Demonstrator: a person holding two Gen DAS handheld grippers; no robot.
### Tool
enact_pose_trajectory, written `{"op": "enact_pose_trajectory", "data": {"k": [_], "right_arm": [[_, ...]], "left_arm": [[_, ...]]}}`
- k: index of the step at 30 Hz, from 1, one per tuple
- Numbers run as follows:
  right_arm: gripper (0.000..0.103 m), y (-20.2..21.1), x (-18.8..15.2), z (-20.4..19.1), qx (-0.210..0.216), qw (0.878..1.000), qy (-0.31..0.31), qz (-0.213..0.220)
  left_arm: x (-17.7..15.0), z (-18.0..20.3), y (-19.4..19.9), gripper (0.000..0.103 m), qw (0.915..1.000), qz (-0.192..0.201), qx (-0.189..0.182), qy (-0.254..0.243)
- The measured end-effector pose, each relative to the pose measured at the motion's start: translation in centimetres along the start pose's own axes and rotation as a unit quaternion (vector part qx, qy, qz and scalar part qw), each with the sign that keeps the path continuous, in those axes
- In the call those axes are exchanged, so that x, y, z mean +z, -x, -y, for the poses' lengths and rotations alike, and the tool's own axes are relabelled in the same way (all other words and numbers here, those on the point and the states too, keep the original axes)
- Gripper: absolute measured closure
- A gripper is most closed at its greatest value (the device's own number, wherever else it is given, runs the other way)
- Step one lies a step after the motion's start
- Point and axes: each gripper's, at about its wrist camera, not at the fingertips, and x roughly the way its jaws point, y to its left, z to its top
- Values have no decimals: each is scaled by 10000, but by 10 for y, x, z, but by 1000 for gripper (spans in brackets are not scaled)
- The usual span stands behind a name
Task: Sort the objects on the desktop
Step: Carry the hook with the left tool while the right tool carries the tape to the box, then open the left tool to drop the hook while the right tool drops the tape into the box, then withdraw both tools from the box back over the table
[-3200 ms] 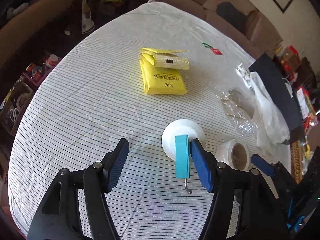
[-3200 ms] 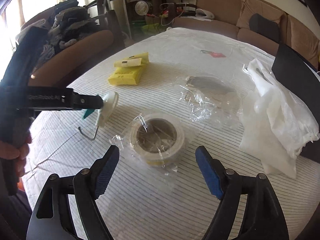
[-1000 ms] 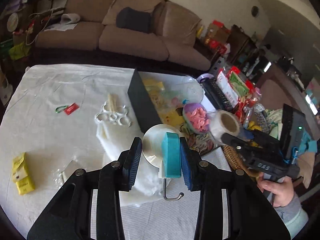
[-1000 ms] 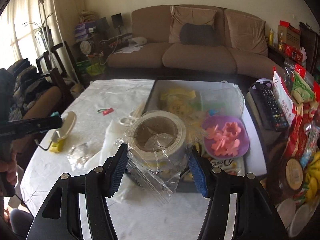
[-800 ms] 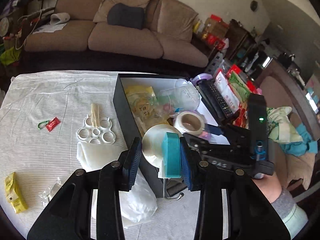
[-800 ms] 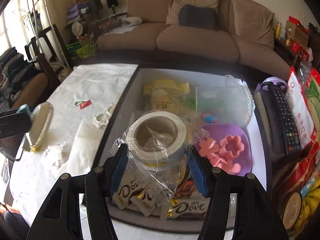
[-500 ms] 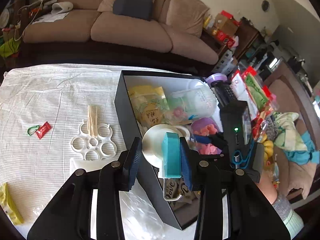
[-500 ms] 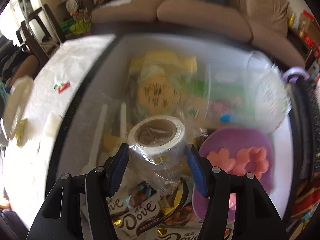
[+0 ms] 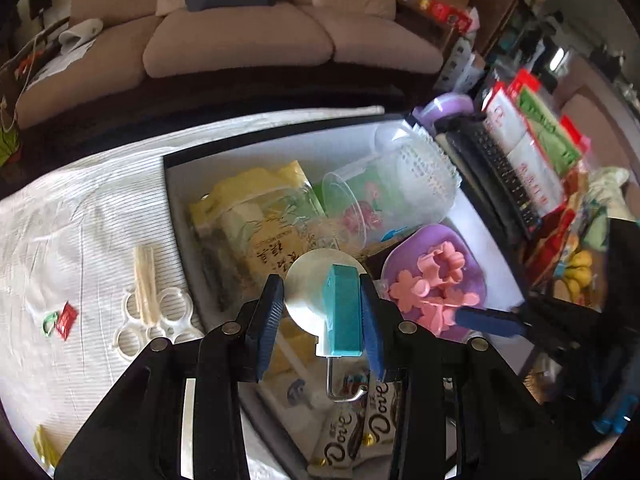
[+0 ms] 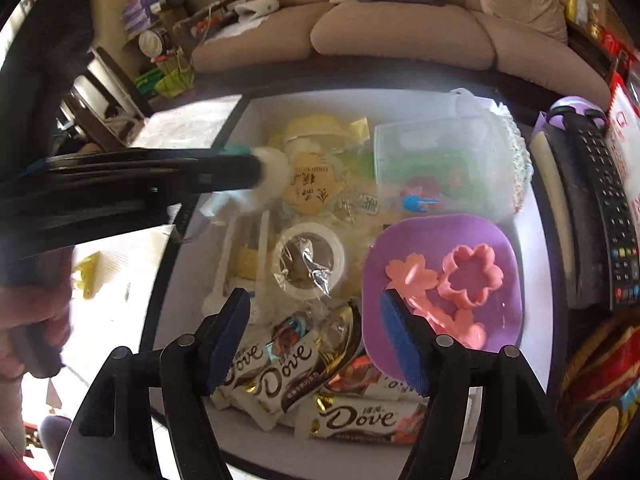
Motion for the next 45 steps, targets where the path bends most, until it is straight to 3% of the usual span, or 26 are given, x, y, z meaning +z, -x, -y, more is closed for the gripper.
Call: {"op": "enact_pose_trajectory", "data": {"k": [6, 10, 11, 19, 22, 26, 30, 35, 45], "right_arm": [[33, 28, -9, 3, 43, 9993, 155, 340], [33, 28, -14, 1, 91, 9993, 174, 328], [33, 28, -16, 2, 86, 9993, 157, 325], [33, 22, -18, 2, 94, 9996, -90, 238], [33, 28, -20, -3, 105, 9995, -163, 265], [27, 36, -27, -16, 29, 9995, -127, 295], [20, 36, -33, -31, -139, 9993, -77, 347], [5, 39, -44, -48, -458, 9980, -32, 427], [0, 70, -74, -79, -795, 9951, 94, 575]], "left_arm": [[12, 16, -52, 67, 9950, -624, 672, -384], [8, 19, -55, 63, 9913, -588, 1071, -482], [7, 16, -52, 59, 9918, -543, 1070, -447], [-7, -6, 0, 58, 9953, -215, 919, -198], [-19, -11, 27, 56, 9979, -65, 633, -91], [-49, -19, 67, 29, 9994, 219, 248, 30], [-79, -25, 91, 26, 9994, 263, 154, 182], [-114, -22, 109, 2, 9989, 304, 59, 361], [-162, -2, 150, 0, 9978, 531, 157, 375]]}}
